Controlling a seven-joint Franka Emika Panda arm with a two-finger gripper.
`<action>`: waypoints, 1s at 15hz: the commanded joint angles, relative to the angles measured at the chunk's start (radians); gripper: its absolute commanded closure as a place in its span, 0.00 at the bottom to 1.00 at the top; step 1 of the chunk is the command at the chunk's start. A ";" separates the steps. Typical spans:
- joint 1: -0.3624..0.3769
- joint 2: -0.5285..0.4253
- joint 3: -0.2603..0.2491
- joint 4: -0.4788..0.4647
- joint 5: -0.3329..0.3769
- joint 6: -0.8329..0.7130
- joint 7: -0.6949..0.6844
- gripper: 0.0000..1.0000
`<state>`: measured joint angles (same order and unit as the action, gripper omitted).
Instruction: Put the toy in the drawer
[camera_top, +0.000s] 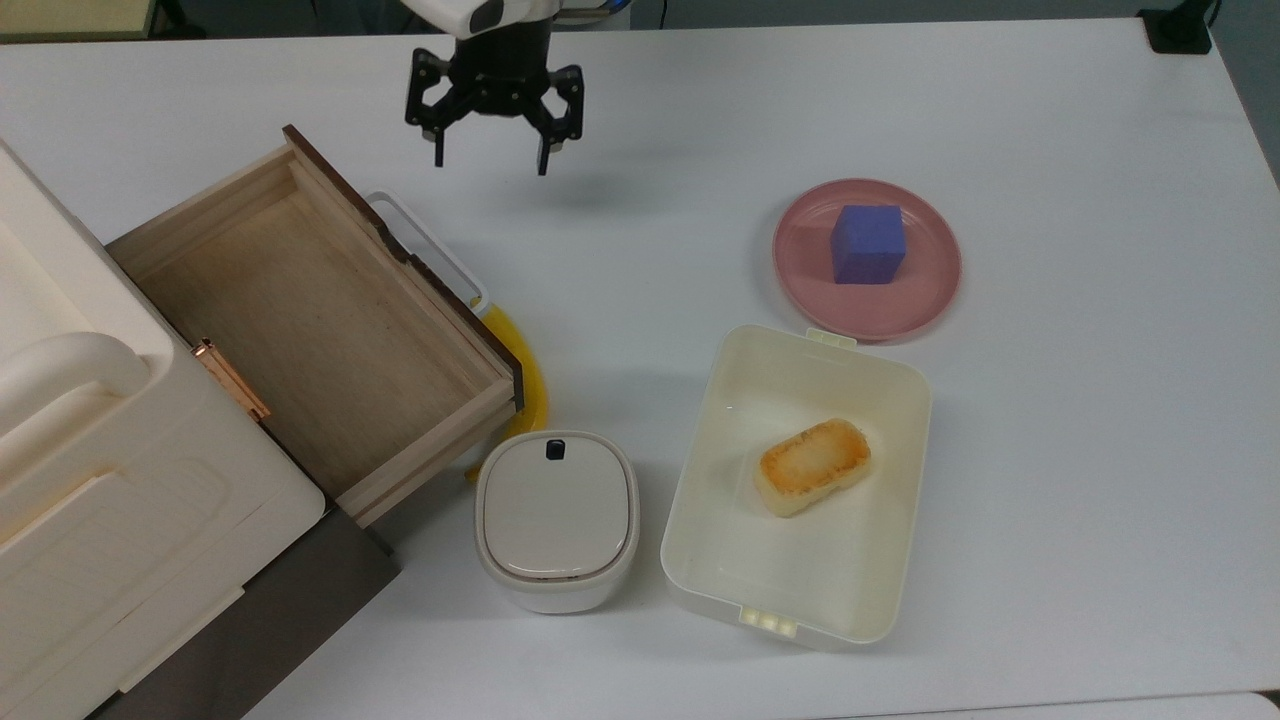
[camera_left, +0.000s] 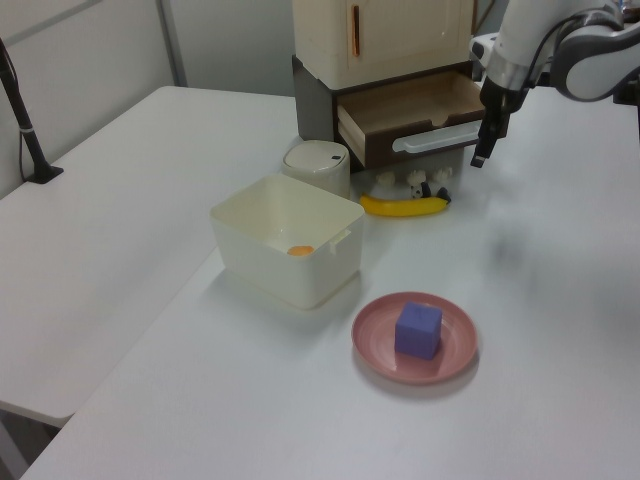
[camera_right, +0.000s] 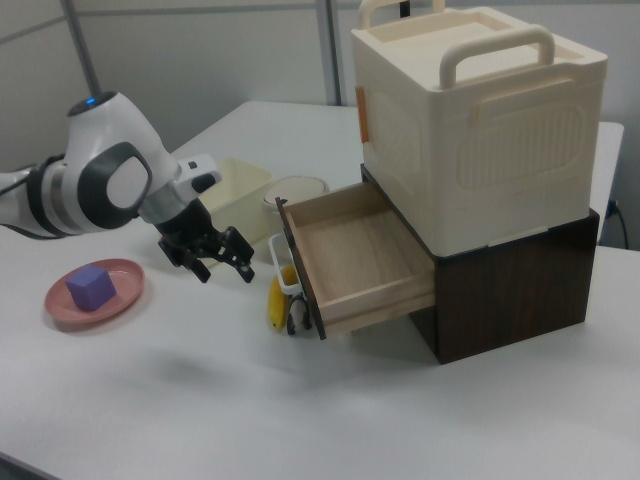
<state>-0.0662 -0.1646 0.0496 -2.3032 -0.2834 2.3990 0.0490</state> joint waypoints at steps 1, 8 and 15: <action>-0.036 0.045 0.006 -0.025 -0.101 0.115 0.020 0.00; -0.050 0.117 0.001 -0.033 -0.230 0.164 0.023 0.00; -0.038 0.177 0.003 -0.033 -0.270 0.166 0.286 0.00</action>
<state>-0.1126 -0.0023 0.0504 -2.3204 -0.5281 2.5354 0.1718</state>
